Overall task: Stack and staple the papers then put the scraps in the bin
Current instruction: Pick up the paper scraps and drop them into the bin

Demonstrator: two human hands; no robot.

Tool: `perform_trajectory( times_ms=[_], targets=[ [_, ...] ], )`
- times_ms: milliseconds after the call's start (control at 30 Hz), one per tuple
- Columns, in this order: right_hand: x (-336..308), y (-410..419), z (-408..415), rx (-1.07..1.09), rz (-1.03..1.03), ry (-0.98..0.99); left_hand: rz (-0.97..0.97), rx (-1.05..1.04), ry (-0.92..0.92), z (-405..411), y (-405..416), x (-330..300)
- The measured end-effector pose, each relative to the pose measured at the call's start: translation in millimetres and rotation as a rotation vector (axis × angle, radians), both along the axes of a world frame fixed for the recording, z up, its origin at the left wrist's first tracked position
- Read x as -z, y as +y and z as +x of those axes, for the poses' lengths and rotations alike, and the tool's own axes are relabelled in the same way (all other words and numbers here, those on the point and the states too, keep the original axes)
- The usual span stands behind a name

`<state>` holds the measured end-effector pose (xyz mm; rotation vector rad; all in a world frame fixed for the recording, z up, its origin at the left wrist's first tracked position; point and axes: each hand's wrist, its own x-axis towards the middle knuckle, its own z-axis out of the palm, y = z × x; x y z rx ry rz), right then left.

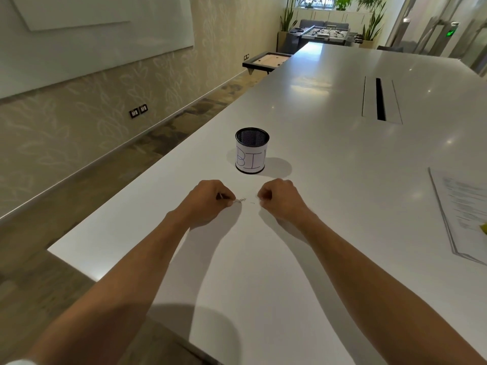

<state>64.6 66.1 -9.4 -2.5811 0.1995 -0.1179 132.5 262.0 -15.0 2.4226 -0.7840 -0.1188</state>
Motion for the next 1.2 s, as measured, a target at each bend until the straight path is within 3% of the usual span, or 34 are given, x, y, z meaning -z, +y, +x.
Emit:
perform_trajectory(
  times_ms=[333, 533, 667, 900, 1200],
  targets=[
    [4.0, 27.1, 12.6, -0.01, 0.011, -0.028, -0.077, -0.047, -0.001, -4.4, -19.4, 6.5],
    [9.2, 16.9, 10.2, 0.071, 0.163, -0.097, -0.179, -0.101, -0.013, -8.8, -12.3, 9.8],
    [14.5, 10.4, 12.8, 0.132, 0.123, -0.091, -0.07, -0.086, -0.015, -8.9, -13.5, 11.5],
    [13.5, 15.8, 18.6, -0.008, 0.055, -0.084, 0.195, 0.077, -0.076, -4.3, -37.2, -2.9],
    [31.9, 9.2, 17.0, 0.046, -0.107, -0.26, 0.212, 0.088, -0.125, -1.4, -41.0, -1.2]
  ],
)
